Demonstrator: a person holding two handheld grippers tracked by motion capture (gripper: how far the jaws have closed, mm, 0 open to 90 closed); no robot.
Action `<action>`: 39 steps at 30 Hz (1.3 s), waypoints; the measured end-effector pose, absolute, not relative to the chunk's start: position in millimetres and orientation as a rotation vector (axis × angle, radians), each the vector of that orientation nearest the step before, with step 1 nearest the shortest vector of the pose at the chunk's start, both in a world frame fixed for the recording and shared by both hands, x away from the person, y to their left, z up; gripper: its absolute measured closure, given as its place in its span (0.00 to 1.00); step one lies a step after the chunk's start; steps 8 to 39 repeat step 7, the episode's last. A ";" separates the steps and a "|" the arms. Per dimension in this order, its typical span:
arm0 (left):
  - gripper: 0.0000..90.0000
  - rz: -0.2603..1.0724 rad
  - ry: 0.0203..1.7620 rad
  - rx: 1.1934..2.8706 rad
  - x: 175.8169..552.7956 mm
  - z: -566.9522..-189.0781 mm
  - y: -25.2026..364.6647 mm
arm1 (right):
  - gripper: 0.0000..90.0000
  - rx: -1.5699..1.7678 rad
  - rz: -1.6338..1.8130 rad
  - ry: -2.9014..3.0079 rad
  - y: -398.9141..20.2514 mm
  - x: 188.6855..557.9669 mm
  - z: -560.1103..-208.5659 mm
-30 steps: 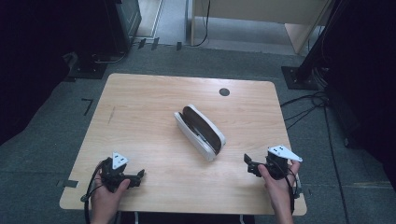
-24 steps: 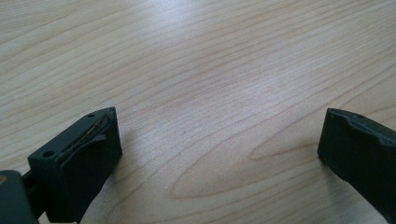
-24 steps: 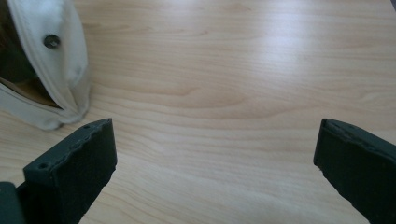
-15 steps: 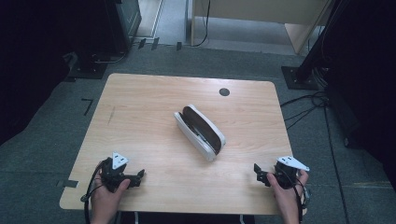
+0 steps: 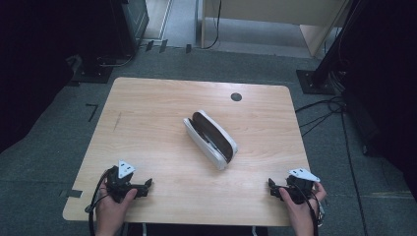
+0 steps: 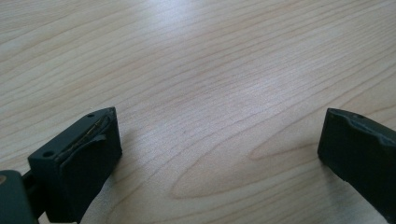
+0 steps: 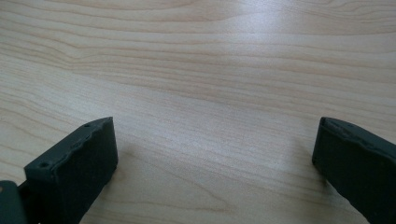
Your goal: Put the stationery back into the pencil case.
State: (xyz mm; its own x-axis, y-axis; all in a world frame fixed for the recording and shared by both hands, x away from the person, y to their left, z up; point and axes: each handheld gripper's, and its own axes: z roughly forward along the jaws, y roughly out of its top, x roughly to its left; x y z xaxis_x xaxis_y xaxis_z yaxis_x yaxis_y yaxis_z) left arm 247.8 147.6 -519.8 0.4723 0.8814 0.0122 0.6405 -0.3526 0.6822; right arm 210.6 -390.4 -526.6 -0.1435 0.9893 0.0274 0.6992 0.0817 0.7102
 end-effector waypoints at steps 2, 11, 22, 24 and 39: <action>0.00 0.510 1.256 2.109 247.8 -519.8 147.6 | 0.00 1.677 0.810 1.883 -389.2 209.7 -526.4; 0.00 0.510 1.256 2.110 247.9 -519.8 147.7 | 0.00 1.683 0.808 1.879 -388.9 209.4 -526.4; 0.00 0.510 1.256 2.110 247.9 -519.8 147.7 | 0.00 1.683 0.808 1.879 -388.9 209.4 -526.4; 0.00 0.510 1.256 2.110 247.9 -519.8 147.7 | 0.00 1.683 0.808 1.879 -388.9 209.4 -526.4; 0.00 0.510 1.256 2.110 247.9 -519.8 147.7 | 0.00 1.683 0.808 1.879 -388.9 209.4 -526.4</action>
